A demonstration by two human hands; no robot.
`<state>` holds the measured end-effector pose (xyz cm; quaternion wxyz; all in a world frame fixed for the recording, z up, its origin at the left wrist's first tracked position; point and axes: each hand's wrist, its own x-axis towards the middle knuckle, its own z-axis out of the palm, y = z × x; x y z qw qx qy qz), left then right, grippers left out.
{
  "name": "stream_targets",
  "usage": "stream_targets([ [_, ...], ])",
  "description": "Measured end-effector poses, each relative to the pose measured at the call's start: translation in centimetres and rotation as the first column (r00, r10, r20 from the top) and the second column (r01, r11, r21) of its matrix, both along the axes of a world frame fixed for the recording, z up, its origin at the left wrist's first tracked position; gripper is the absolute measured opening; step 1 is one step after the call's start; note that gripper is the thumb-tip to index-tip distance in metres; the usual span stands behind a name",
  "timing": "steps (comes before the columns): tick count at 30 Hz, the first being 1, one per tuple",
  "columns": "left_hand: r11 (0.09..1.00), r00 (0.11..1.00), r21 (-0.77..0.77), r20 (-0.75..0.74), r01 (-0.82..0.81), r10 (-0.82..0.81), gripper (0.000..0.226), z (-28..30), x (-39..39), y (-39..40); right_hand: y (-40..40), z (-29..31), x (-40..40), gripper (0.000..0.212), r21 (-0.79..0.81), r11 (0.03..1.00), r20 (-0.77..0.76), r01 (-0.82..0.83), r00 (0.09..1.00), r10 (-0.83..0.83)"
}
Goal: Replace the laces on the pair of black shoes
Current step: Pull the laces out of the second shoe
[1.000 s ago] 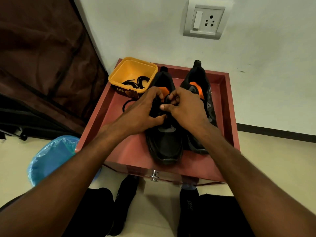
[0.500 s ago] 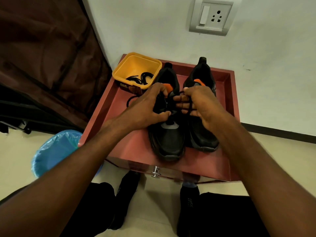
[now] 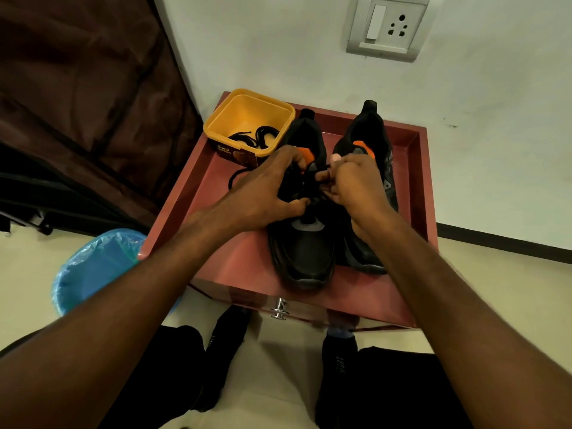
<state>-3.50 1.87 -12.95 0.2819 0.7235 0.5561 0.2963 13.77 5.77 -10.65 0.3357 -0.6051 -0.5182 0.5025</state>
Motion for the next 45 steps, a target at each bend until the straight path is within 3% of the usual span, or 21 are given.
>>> stream_targets([
  [4, 1.0, 1.0, -0.001, 0.008, 0.004, -0.004, 0.058, -0.1, -0.1, 0.0, -0.4, 0.2, 0.0, 0.031, 0.163, 0.98, 0.206, -0.117, 0.975, 0.082],
  [7, 1.0, 1.0, 0.012, 0.017, 0.021, -0.021, 0.054, -0.2, -0.1, 0.0, -0.7, 0.5, 0.0, 0.021, 0.234, 0.926, 0.424, -0.296, 0.888, 0.177],
  [10, 1.0, 1.0, 0.014, 0.016, 0.014, -0.014, 0.052, -0.3, -0.1, 0.1, -0.6, -0.1, -0.2, 0.012, 0.239, 0.921, 0.492, -0.307, 0.856, 0.158],
  [12, 1.0, 1.0, 0.005, 0.02, 0.009, -0.009, 0.051, -0.4, -0.1, 0.2, -0.3, -0.4, -0.2, 0.013, 0.152, 0.962, 0.405, -0.228, 0.902, 0.15],
  [14, 1.0, 0.999, -0.01, 0.035, 0.004, -0.003, 0.05, -0.5, -0.1, 0.3, 0.1, -0.3, -0.2, 0.019, -0.017, 0.998, 0.098, -0.063, 0.993, 0.064],
  [16, 1.0, 0.998, -0.019, 0.056, 0.009, -0.008, 0.049, -0.5, -0.2, 0.3, 0.4, 0.4, -0.1, 0.029, -0.243, 0.969, -0.207, 0.053, 0.973, -0.105],
  [19, 1.0, 0.997, -0.015, 0.07, 0.019, -0.018, 0.048, -0.6, -0.2, 0.3, 0.5, 0.9, 0.3, 0.037, -0.365, 0.928, -0.333, 0.077, 0.92, -0.207],
  [21, 1.0, 0.998, -0.015, 0.066, 0.016, -0.015, 0.049, -0.5, -0.3, 0.3, 0.1, 0.9, 0.1, 0.027, -0.253, 0.964, -0.225, 0.086, 0.964, -0.145],
  [23, 1.0, 0.998, -0.009, 0.061, 0.019, -0.019, 0.052, -0.6, -0.3, 0.3, -0.2, 0.6, 0.1, 0.029, -0.006, 1.0, 0.034, 0.021, 0.999, -0.02],
  [26, 0.999, 0.997, -0.002, 0.067, 0.034, -0.033, 0.051, -0.5, -0.3, 0.2, -0.7, 0.1, -0.1, 0.048, 0.153, 0.974, 0.317, -0.168, 0.942, 0.113],
  [29, 0.999, 0.998, 0.005, 0.06, 0.034, -0.034, 0.047, -0.6, -0.3, 0.3, -0.7, -0.7, -0.5, 0.025, 0.246, 0.935, 0.496, -0.256, 0.862, 0.106],
  [32, 1.0, 0.997, 0.003, 0.072, 0.03, -0.03, 0.048, -0.6, -0.2, 0.2, -0.7, -0.8, -0.4, 0.014, 0.25, 0.952, 0.349, -0.177, 0.933, 0.082],
  [35, 1.0, 0.998, 0.002, 0.058, 0.023, -0.023, 0.048, -0.5, -0.2, 0.2, -0.9, -0.5, -0.1, 0.019, 0.211, 0.968, 0.184, -0.134, 0.978, 0.096],
  [40, 1.0, 0.998, -0.001, 0.056, 0.027, -0.027, 0.047, -0.4, -0.1, 0.2, -1.0, -0.9, -0.7, 0.007, 0.21, 0.974, 0.236, -0.082, 0.971, 0.031],
  [42, 1.0, 0.998, -0.015, 0.06, 0.024, -0.023, 0.048, -0.4, -0.1, 0.1, -0.9, -0.7, -0.7, 0.012, 0.142, 0.989, 0.195, -0.035, 0.981, 0.007],
  [45, 1.0, 0.999, -0.019, 0.049, 0.011, -0.01, 0.049, -0.3, -0.1, 0.1, 0.0, -0.2, -0.3, 0.024, -0.113, 0.987, -0.071, 0.113, 0.99, -0.122],
])
